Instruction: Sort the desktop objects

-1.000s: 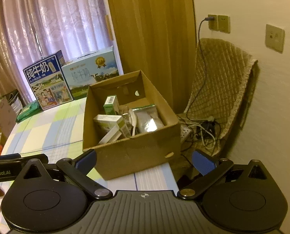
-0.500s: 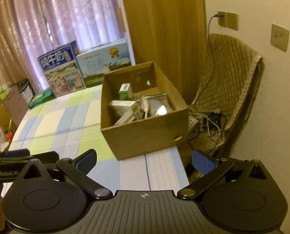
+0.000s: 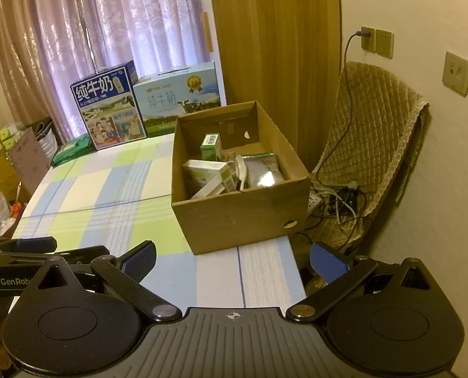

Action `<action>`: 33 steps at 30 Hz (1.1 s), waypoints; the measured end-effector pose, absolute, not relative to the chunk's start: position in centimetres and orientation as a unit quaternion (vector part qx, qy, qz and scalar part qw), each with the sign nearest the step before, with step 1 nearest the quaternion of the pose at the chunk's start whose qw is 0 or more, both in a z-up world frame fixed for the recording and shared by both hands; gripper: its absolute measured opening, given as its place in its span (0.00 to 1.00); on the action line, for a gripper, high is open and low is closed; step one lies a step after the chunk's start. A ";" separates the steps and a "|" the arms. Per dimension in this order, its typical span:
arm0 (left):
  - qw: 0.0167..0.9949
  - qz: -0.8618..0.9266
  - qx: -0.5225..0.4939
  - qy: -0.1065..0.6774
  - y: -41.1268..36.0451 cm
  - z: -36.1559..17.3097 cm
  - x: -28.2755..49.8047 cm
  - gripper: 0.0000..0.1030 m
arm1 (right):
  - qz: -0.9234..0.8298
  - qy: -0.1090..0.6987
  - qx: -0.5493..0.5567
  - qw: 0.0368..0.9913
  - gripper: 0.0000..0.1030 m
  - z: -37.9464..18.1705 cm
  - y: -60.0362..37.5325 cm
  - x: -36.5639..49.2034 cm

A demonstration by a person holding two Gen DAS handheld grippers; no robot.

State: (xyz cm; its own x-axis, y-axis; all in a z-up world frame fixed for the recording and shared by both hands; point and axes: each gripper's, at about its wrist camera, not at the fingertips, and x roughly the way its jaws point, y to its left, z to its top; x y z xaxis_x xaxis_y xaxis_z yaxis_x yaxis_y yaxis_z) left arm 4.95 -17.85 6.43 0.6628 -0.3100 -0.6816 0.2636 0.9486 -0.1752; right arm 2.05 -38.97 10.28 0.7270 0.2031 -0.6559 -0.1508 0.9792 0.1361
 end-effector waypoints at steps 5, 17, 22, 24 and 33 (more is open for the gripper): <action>0.911 -0.158 -0.034 0.379 -17.9 6.4 4.9 0.99 | 0.095 0.358 0.038 0.928 0.98 10.2 -38.9 2.0; 0.909 -0.161 -0.037 0.382 -18.2 6.0 4.7 0.99 | 0.094 0.360 0.042 0.927 0.98 9.7 -38.9 1.8; 0.909 -0.160 -0.038 0.383 -18.2 6.0 4.7 0.99 | 0.092 0.361 0.044 0.927 0.98 9.5 -38.9 1.7; 0.909 -0.161 -0.038 0.384 -18.2 5.9 4.7 0.99 | 0.092 0.361 0.045 0.927 0.98 9.5 -38.9 1.7; 0.907 -0.163 -0.039 0.387 -18.3 5.6 4.7 0.99 | 0.090 0.365 0.048 0.925 0.98 9.3 -39.1 1.8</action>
